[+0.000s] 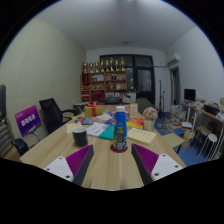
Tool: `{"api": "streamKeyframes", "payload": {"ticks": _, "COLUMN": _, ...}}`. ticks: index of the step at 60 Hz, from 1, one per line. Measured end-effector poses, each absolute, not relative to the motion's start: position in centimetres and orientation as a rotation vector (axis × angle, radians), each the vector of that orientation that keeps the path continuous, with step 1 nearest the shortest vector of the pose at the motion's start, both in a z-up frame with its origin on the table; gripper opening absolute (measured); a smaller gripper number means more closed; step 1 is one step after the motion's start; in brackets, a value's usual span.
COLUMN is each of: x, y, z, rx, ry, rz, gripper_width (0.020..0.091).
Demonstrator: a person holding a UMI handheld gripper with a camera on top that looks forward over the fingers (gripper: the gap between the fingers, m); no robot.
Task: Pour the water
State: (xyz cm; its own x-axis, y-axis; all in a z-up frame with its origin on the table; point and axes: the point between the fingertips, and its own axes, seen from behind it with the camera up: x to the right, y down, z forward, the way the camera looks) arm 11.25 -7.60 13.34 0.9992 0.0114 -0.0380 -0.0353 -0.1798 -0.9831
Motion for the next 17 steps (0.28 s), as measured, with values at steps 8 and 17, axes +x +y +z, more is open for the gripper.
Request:
{"api": "streamKeyframes", "payload": {"ticks": 8, "x": 9.9, "y": -12.8, "z": 14.5, "rx": -1.741, "ry": 0.018, "rz": 0.08, "gripper_width": 0.0841}}
{"api": "streamKeyframes", "payload": {"ticks": 17, "x": 9.0, "y": -19.7, "z": 16.9, "rx": -1.673, "ry": 0.02, "rz": 0.104, "gripper_width": 0.084}}
